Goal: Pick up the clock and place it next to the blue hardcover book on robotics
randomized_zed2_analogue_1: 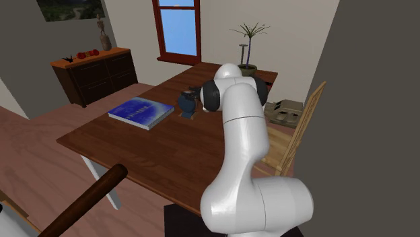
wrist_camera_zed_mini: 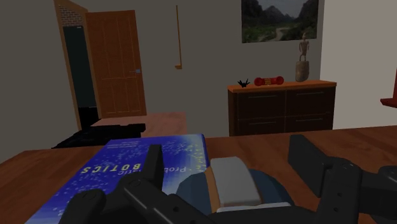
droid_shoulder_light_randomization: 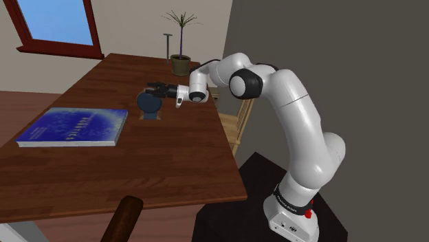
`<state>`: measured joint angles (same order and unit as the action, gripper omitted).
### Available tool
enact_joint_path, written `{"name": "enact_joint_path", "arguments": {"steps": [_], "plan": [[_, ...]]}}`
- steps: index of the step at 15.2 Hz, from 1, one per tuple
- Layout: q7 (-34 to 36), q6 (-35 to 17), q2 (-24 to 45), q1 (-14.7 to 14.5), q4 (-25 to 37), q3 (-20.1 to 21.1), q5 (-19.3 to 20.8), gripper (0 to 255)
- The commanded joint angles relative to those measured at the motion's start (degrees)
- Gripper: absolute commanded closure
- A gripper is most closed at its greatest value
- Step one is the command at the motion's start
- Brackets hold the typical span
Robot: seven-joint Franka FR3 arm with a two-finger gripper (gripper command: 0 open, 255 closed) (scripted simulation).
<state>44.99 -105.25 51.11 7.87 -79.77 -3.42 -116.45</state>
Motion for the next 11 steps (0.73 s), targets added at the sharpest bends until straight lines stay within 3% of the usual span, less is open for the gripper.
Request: {"name": "enact_joint_path", "arguments": {"steps": [1, 3, 11], "plan": [[-0.76, 1.85, -1.54, 1.2, -2.97, -0.45, 0.62, 0], [-1.62, 4.09, -3.02, 2.65, -6.08, -1.05, 1.47, 0], [-1.61, 4.08, -3.01, 2.64, -6.07, -1.05, 1.47, 0]]}}
